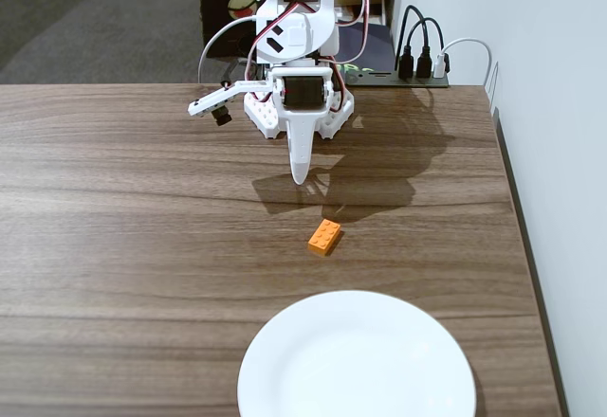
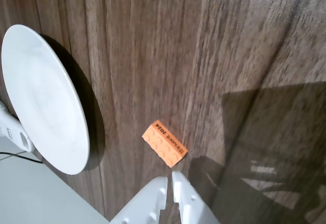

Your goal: Grasp a lego block and put it on the plate.

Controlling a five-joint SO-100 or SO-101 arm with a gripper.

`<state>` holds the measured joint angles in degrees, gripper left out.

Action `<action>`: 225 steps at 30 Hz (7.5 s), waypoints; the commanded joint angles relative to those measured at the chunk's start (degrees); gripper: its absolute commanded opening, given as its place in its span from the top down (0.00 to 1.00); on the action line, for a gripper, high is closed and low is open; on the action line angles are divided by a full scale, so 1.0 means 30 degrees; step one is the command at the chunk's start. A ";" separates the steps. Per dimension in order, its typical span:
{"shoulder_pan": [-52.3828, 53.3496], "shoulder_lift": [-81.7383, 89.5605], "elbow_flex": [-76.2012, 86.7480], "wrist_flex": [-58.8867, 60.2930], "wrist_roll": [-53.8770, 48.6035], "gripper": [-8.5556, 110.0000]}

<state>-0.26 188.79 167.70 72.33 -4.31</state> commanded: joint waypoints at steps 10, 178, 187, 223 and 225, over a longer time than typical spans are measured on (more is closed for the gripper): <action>0.0029 -0.0059 -0.0088 0.0117 0.0146 0.92; -0.2812 -2.4316 -1.0957 -0.4600 -1.6465 0.80; -0.2754 -2.4785 -1.0254 -0.4834 -1.6641 0.74; -0.1992 -2.6543 -1.0020 -0.6123 -1.7666 0.82; -0.1992 -2.6543 -1.0049 -0.6182 -1.7666 0.85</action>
<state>-6.15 109.34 138.96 54.32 -56.95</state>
